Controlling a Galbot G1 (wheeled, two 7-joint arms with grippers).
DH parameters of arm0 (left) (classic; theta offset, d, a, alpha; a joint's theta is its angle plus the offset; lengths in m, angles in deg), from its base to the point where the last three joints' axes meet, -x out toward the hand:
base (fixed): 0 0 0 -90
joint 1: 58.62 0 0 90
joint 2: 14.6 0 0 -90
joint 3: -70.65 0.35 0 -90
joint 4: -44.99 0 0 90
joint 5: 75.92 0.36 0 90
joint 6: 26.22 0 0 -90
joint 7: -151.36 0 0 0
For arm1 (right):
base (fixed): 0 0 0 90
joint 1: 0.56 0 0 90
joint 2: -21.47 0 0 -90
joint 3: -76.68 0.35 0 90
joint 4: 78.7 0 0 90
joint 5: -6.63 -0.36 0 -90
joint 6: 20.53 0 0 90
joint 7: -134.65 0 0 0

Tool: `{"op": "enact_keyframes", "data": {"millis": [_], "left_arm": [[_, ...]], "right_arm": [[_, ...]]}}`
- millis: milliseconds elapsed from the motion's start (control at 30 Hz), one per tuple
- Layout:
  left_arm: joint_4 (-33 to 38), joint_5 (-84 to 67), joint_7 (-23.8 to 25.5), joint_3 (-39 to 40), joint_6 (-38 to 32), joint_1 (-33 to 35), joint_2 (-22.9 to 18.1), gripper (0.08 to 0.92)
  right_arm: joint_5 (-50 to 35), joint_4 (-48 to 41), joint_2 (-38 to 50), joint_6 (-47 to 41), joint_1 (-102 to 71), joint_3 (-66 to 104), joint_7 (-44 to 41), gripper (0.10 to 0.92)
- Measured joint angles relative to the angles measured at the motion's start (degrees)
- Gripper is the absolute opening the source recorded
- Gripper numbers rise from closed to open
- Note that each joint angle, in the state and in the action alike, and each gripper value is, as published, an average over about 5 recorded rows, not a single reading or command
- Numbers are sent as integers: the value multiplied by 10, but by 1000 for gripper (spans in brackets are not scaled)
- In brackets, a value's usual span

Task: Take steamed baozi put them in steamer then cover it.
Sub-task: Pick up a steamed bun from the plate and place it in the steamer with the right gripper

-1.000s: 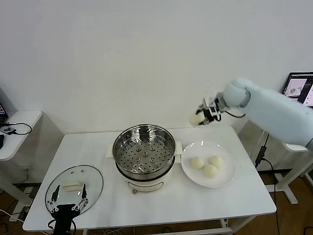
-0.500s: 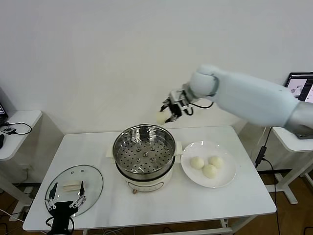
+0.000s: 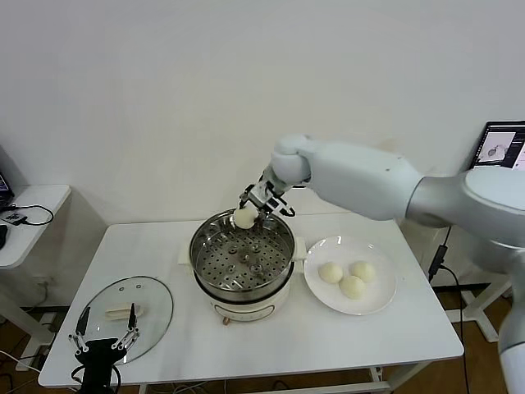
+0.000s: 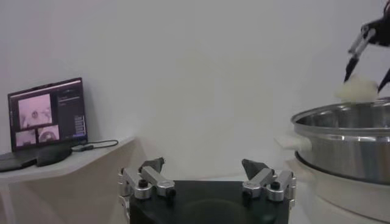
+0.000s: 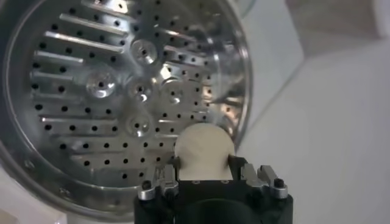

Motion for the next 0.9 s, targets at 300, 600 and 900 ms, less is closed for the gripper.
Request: {"op": "enact_keyframes", "data": {"millis": [300,600,900], "left_arm": [[-8,-3,0,-1,-2,-5,3,823],[-10,-6,0,0,-2,-7,3,823],[-9,-6,0,0,-2,-7,1,823]], "right_arm": [[63,-35,-27,57,-34,5,22,534],[115,-68,-51,98,-53,14,42,535],[158,-89,-60,130,-58,20,54,582]]}}
